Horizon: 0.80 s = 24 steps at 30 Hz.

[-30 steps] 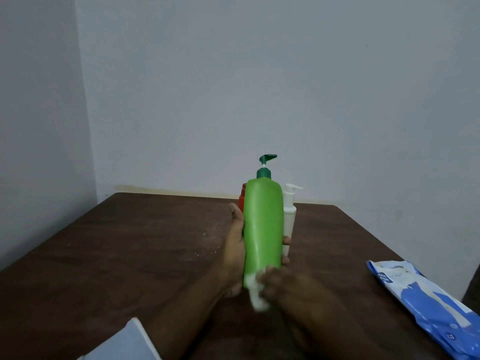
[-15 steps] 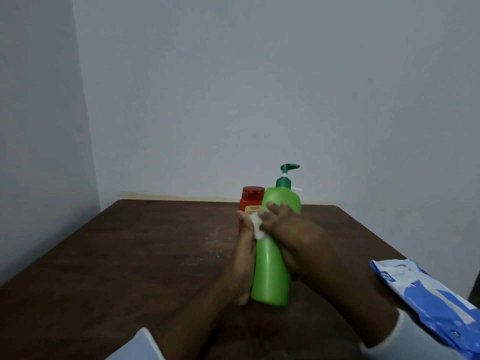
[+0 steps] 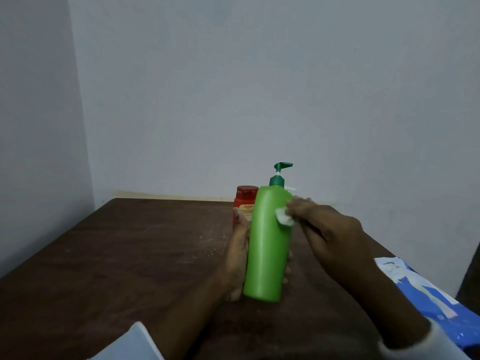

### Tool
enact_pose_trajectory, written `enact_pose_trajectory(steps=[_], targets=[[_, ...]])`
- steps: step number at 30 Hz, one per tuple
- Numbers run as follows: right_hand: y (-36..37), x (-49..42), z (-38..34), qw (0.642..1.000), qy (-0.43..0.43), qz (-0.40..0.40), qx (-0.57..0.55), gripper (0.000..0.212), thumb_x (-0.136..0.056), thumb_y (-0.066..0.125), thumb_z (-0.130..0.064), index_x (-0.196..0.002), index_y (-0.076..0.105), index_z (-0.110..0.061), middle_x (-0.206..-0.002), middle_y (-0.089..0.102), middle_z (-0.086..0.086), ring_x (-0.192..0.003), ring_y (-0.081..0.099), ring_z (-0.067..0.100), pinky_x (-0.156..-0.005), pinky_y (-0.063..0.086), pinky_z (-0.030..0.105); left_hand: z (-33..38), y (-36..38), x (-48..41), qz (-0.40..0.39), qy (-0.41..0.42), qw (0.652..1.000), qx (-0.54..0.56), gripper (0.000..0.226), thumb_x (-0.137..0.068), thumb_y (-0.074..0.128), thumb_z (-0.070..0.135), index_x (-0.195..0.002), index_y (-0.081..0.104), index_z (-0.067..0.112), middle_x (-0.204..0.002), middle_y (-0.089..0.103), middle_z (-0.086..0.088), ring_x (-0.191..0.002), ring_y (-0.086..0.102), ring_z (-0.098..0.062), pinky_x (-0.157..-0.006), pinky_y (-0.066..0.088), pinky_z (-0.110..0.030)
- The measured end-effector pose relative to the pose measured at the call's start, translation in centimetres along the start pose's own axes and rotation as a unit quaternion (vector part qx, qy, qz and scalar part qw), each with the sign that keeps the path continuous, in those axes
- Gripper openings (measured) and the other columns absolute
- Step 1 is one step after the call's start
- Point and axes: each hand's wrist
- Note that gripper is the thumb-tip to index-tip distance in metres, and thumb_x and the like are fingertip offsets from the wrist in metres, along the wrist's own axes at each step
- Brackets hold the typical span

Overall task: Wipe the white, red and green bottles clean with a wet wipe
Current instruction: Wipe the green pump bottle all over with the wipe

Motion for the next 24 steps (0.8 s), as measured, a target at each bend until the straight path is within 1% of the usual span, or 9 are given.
enact_pose_trajectory(steps=[3,6,9,12,17,19,21,23,24], targets=[[3.1,-0.3,-0.1,1.000,-0.002,0.028,0.008,0.029,-0.085,0.052,-0.007,-0.107,0.071,-0.006,-0.119,0.066,0.005,-0.117,0.059,0.017,-0.104,0.042,0.030,0.2,0.2,0.3,-0.008,-0.001,1.000,0.013,0.114,-0.074,0.033,0.098,-0.129,0.066,0.003,-0.106,0.065,-0.027,-0.081,0.068,-0.035,-0.076,0.057,-0.045],[4.6,1.9,-2.5,0.998,-0.035,-0.016,-0.050,0.027,-0.085,0.055,-0.003,-0.107,0.071,-0.008,-0.123,0.064,0.003,-0.122,0.056,0.015,-0.102,0.045,0.035,1.9,0.7,0.4,0.013,0.012,0.997,0.079,0.098,-0.082,0.040,0.088,-0.125,0.070,0.006,-0.110,0.068,-0.020,-0.095,0.066,-0.033,-0.091,0.054,-0.046],[2.5,2.3,-5.3,0.983,-0.080,-0.097,-0.133,0.037,-0.078,0.065,0.006,-0.106,0.072,-0.017,-0.122,0.065,-0.008,-0.122,0.053,0.003,-0.099,0.047,0.031,4.1,1.2,1.0,0.042,0.025,0.993,0.108,0.069,-0.087,0.058,0.064,-0.113,0.073,0.001,-0.100,0.068,-0.022,-0.082,0.064,-0.033,-0.078,0.055,-0.041],[-1.5,1.8,-7.3,0.967,-0.043,-0.111,-0.224,0.036,-0.078,0.065,0.008,-0.102,0.073,-0.018,-0.112,0.069,-0.013,-0.108,0.061,-0.002,-0.092,0.049,0.018,5.6,2.3,2.2,0.082,0.067,0.981,0.164,0.055,-0.088,0.049,0.037,-0.126,0.062,-0.002,-0.101,0.067,-0.021,-0.079,0.064,-0.032,-0.074,0.056,-0.039],[-1.9,3.1,-8.5,0.944,0.107,0.133,-0.282,0.024,-0.081,0.067,0.005,-0.091,0.072,-0.016,-0.095,0.072,-0.018,-0.092,0.067,-0.001,-0.078,0.047,0.006,6.7,4.6,5.3,0.103,0.133,0.938,0.302,0.049,-0.081,0.048,0.018,-0.121,0.061,-0.007,-0.111,0.064,-0.023,-0.087,0.067,-0.037,-0.087,0.057,-0.049],[-1.0,3.2,-8.6,0.929,0.148,0.190,-0.279,0.022,-0.081,0.063,0.001,-0.093,0.071,-0.017,-0.095,0.070,-0.019,-0.091,0.066,-0.002,-0.078,0.045,0.006,6.2,5.3,6.3,0.123,0.133,0.928,0.324,0.047,-0.080,0.053,0.012,-0.122,0.061,-0.008,-0.121,0.065,-0.026,-0.090,0.069,-0.041,-0.079,0.061,-0.056],[-0.6,3.3,-8.6,0.926,0.154,0.228,-0.258,0.022,-0.084,0.062,-0.001,-0.097,0.069,-0.018,-0.096,0.070,-0.018,-0.095,0.065,0.000,-0.084,0.046,0.010,5.4,5.8,6.9,0.145,0.126,0.919,0.344,0.059,-0.080,0.059,0.011,-0.135,0.056,-0.008,-0.129,0.064,-0.032,-0.086,0.073,-0.048,-0.063,0.062,-0.060],[-0.1,3.7,-8.8,0.936,0.139,0.244,-0.214,0.021,-0.088,0.062,0.001,-0.102,0.069,-0.013,-0.104,0.069,-0.007,-0.102,0.063,0.004,-0.090,0.047,0.020,4.3,6.3,7.1,0.187,0.136,0.903,0.363,0.059,-0.074,0.064,0.012,-0.128,0.060,-0.009,-0.115,0.069,-0.036,-0.076,0.074,-0.049,-0.053,0.062,-0.055],[0.2,4.0,-8.9,0.942,0.123,0.245,-0.192,0.021,-0.089,0.061,0.002,-0.105,0.069,-0.009,-0.108,0.068,-0.001,-0.105,0.062,0.008,-0.093,0.047,0.024,3.8,6.6,7.1,0.209,0.146,0.898,0.359,0.048,-0.070,0.065,0.014,-0.113,0.065,-0.007,-0.099,0.073,-0.032,-0.070,0.074,-0.045,-0.051,0.062,-0.052]])
Point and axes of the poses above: each hand's wrist, its own x-axis away from the middle knuckle, its own y-axis out of the palm, z = x × y
